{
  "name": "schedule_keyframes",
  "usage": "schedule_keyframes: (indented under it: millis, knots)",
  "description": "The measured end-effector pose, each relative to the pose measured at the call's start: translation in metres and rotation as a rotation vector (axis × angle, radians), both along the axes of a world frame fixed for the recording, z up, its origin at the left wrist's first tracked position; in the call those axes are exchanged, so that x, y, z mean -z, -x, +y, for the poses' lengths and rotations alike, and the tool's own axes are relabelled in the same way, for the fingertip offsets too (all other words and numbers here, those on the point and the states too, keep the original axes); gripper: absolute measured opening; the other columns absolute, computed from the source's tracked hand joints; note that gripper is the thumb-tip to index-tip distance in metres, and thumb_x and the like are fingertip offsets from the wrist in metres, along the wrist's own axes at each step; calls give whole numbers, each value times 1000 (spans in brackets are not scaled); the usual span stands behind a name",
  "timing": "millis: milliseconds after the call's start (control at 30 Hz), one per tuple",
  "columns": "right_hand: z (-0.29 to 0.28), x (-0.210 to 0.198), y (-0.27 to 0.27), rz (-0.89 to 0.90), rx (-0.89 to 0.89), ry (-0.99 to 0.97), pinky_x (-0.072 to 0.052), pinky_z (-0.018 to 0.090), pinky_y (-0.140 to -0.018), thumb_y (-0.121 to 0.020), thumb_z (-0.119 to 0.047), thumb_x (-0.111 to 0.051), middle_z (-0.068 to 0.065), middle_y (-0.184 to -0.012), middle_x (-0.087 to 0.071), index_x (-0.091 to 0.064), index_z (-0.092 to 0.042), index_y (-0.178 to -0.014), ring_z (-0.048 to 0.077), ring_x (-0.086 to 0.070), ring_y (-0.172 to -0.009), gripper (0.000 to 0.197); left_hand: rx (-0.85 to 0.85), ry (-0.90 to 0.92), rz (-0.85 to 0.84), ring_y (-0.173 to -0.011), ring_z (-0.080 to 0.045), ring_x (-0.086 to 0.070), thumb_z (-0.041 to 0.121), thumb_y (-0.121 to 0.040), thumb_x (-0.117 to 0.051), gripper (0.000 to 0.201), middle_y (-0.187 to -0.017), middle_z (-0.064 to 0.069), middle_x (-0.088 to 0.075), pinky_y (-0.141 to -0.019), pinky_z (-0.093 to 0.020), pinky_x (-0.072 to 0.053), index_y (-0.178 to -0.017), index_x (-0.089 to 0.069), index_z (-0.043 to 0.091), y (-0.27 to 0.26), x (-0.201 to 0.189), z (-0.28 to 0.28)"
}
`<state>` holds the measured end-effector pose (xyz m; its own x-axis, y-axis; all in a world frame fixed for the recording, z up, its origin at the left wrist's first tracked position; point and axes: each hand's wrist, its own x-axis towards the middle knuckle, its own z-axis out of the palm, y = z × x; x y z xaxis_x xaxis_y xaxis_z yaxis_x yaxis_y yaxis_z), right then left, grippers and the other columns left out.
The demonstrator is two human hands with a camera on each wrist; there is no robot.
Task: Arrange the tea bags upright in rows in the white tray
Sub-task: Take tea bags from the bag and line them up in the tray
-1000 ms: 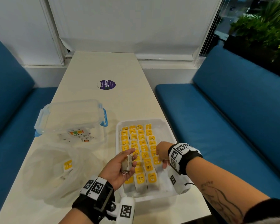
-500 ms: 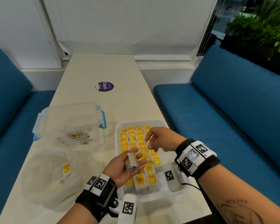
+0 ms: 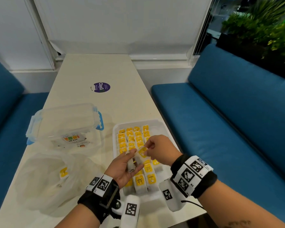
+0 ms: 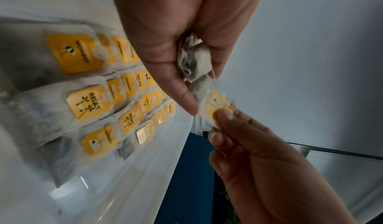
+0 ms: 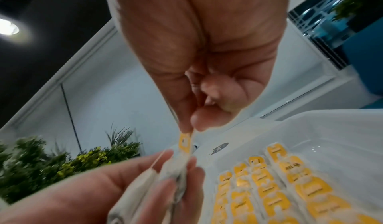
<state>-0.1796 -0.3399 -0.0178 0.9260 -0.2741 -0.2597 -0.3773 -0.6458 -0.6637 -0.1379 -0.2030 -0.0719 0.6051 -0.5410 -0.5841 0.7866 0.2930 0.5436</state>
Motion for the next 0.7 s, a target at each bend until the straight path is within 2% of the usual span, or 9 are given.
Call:
schedule_keyframes:
  millis: [100,167,300,367,433,533,600,700]
  knots:
    - [-9,-5,3,-30,25,-90,-44,13,-49,-85,-13,-67,-5,-65,-56,-67,-7,-88,7,-52,-55,7,5,-9,3,-83,-26,-63,10,-92,-53,17,-92,-13,-65,-49,-29,-57,-107,-60,6,1,0,2]
    - [-11,-7,5,-17,18,-125,-37,8,-40,-86,-16,-67,-4,-64,-58,-66,-9,-87,4,-52,-53,8,21,-20,-10,-83,-25,-63,12,-92,-54,21,-94,-13,-67,-48,-27,-57,-112,-60,6,2,1,1]
    - [-6,-4,5,15,27,-109,-34,14,-34,-92,-17,-56,2,-63,-59,-52,-16,-77,-2,-49,-34,15,36,-27,-35,-77,-24,-66,20,-93,-54,23,-93,-12,-66,-48,-26,-56,-112,-59,8,4,2,-2]
    - [-2,-4,6,-18,56,-91,-34,17,-35,-94,-13,-47,5,-65,-59,-46,-15,-77,-2,-49,-30,17,80,-33,-80,-69,-20,-69,32,-91,-53,27,-88,-10,-66,-51,-26,-58,-105,-59,9,5,1,-2]
    - [-1,-5,7,-67,93,-84,-35,19,-38,-94,-10,-42,8,-69,-59,-43,-15,-78,-2,-50,-30,17,105,-31,-112,-66,-18,-69,35,-90,-52,26,-84,-7,-65,-54,-26,-58,-98,-59,12,5,0,-1]
    - [-7,-3,6,-130,159,-75,-36,20,-40,-92,-4,-40,8,-70,-60,-46,-18,-80,0,-50,-31,19,131,-9,-128,-67,-18,-69,19,-88,-59,15,-85,-6,-65,-55,-25,-58,-101,-59,13,6,1,0]
    - [-11,-1,4,-134,192,-82,-39,20,-39,-91,0,-41,6,-70,-59,-50,-21,-88,2,-54,-38,23,156,-27,-151,-66,-17,-69,7,-85,-61,20,-85,-6,-67,-55,-24,-57,-104,-61,13,7,3,3]
    - [-18,0,2,-129,191,-45,-39,14,-38,-88,2,-46,2,-72,-56,-57,-17,-100,5,-58,-51,25,154,-68,-143,-61,-16,-68,4,-87,-59,18,-85,-7,-64,-52,-24,-57,-103,-61,11,6,5,5]
